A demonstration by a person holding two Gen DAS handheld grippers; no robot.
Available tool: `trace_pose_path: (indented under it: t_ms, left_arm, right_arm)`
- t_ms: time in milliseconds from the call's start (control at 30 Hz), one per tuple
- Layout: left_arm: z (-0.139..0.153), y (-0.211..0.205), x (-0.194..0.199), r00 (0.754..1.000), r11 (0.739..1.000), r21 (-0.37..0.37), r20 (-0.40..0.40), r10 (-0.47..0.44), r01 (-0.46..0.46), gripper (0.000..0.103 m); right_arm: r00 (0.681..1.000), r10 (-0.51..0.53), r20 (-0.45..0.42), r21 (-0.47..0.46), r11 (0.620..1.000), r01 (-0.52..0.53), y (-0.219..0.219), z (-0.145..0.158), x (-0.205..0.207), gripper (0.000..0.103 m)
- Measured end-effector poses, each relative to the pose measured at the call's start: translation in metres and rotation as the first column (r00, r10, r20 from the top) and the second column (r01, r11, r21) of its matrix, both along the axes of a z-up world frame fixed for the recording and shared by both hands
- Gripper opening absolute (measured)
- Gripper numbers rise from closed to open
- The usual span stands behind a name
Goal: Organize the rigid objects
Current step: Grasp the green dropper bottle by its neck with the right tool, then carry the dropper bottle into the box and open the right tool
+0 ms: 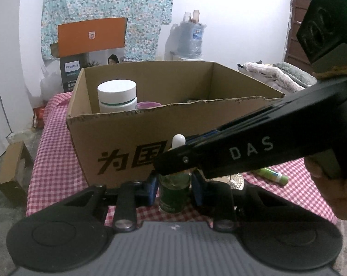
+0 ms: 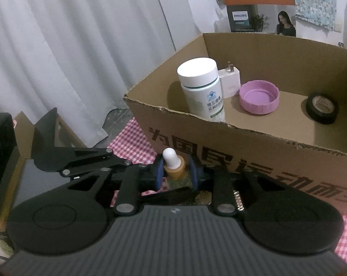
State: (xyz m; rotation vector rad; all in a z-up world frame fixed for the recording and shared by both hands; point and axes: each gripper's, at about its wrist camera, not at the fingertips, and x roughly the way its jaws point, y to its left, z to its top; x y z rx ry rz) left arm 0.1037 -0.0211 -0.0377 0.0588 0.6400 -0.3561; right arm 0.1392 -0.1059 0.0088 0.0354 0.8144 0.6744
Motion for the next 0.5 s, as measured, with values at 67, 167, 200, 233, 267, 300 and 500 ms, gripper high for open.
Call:
trace_pose_path:
  t_ms: [67, 167, 200, 233, 267, 300, 500]
  left_arm:
    - [0.0, 0.0, -0.002, 1.0, 1.0, 0.004, 0.001, 0.001, -0.001, 0.032]
    - [0.003, 0.0, -0.007, 1.0, 1.0, 0.001, -0.002, 0.004, -0.004, 0.032]
    - [0.005, 0.001, -0.008, 1.0, 1.0, -0.003, -0.001, 0.005, -0.005, 0.032]
    - [0.008, 0.002, -0.011, 1.0, 1.0, -0.004, 0.001, 0.006, -0.006, 0.032]
    - [0.011, 0.003, -0.015, 1.0, 1.0, -0.004, 0.006, 0.007, -0.007, 0.032]
    - [0.016, 0.005, -0.019, 1.0, 1.0, -0.002, 0.017, 0.009, -0.009, 0.032]
    - [0.052, 0.01, -0.044, 0.995, 1.0, 0.01, 0.099, 0.011, -0.012, 0.032]
  right_arm:
    - [1.0, -0.001, 0.003, -0.004, 1.0, 0.001, 0.0, 0.001, -0.001, 0.021]
    - [1.0, 0.003, 0.004, -0.012, 1.0, -0.003, 0.001, 0.002, -0.004, 0.021]
    - [1.0, 0.005, 0.003, -0.012, 1.0, -0.005, 0.001, 0.003, -0.005, 0.021]
    - [1.0, 0.006, 0.006, -0.012, 1.0, -0.006, 0.002, 0.004, -0.007, 0.021]
    - [1.0, 0.01, 0.01, -0.013, 1.0, -0.01, 0.002, 0.006, -0.01, 0.021]
    - [1.0, 0.017, 0.016, -0.013, 1.0, -0.016, 0.002, 0.009, -0.012, 0.021]
    - [0.993, 0.068, 0.092, 0.0, 0.998, -0.069, 0.005, 0.043, -0.036, 0.021]
